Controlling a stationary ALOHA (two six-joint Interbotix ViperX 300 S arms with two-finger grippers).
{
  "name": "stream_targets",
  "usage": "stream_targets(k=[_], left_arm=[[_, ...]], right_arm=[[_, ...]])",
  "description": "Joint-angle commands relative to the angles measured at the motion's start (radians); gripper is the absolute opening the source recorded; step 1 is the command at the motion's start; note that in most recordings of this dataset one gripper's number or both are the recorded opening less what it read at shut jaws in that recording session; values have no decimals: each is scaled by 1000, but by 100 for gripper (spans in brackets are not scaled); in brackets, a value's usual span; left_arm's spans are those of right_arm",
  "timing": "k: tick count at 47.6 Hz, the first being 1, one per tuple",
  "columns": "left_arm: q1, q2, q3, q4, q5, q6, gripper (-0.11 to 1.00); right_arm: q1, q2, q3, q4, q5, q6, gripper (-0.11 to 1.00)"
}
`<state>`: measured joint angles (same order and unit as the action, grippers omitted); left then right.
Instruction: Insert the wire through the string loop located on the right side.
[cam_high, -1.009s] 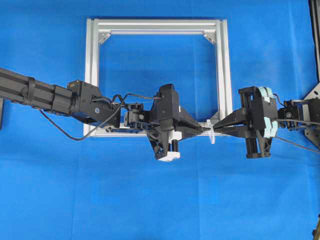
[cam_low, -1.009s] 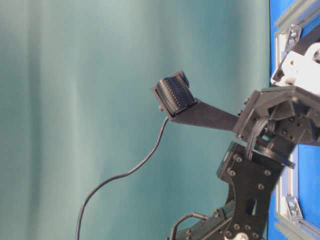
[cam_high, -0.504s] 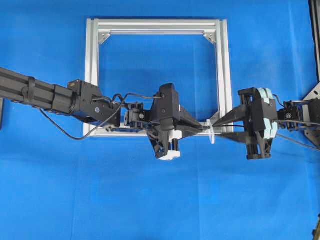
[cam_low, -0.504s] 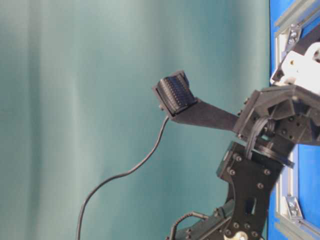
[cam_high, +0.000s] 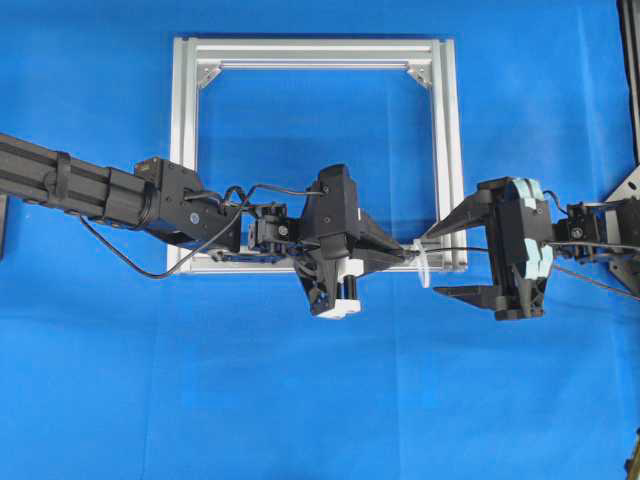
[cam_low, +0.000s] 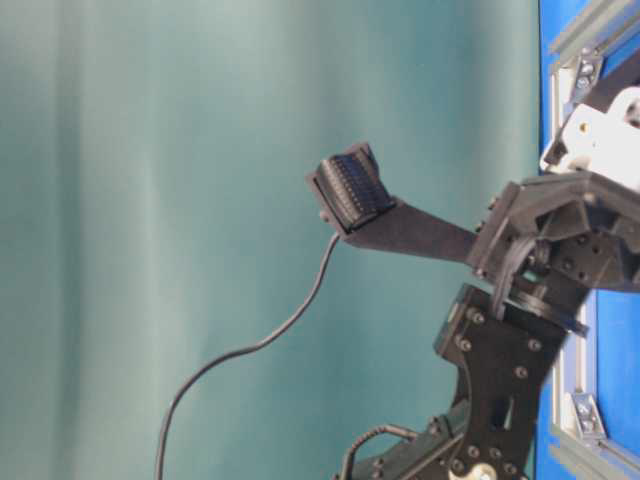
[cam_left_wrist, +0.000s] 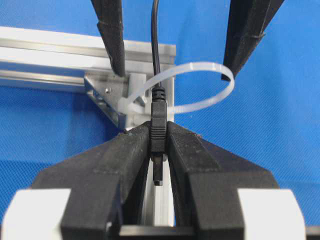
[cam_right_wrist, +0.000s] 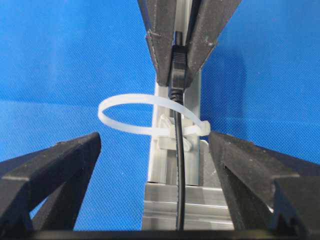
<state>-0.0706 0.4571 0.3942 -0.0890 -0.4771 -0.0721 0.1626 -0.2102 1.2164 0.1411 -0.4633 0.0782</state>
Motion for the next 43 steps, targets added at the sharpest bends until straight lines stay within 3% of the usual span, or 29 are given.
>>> stream_targets(k=[1,19,33,43], left_arm=[[3,-35,5,2,-3,2,8],[-11,-192,232,3,-20,-5,8],[-37,-379,520,2,-104,-11,8],[-64,-485,718,2,-192,-55,8]], right_arm=[[3,-6,-17,-2,-3,-3,94],[3,-6,-17,-2,-5,-3,94],[3,-6,-21,-2,-5,0,94],[3,-6,-28,2,-3,2,94]])
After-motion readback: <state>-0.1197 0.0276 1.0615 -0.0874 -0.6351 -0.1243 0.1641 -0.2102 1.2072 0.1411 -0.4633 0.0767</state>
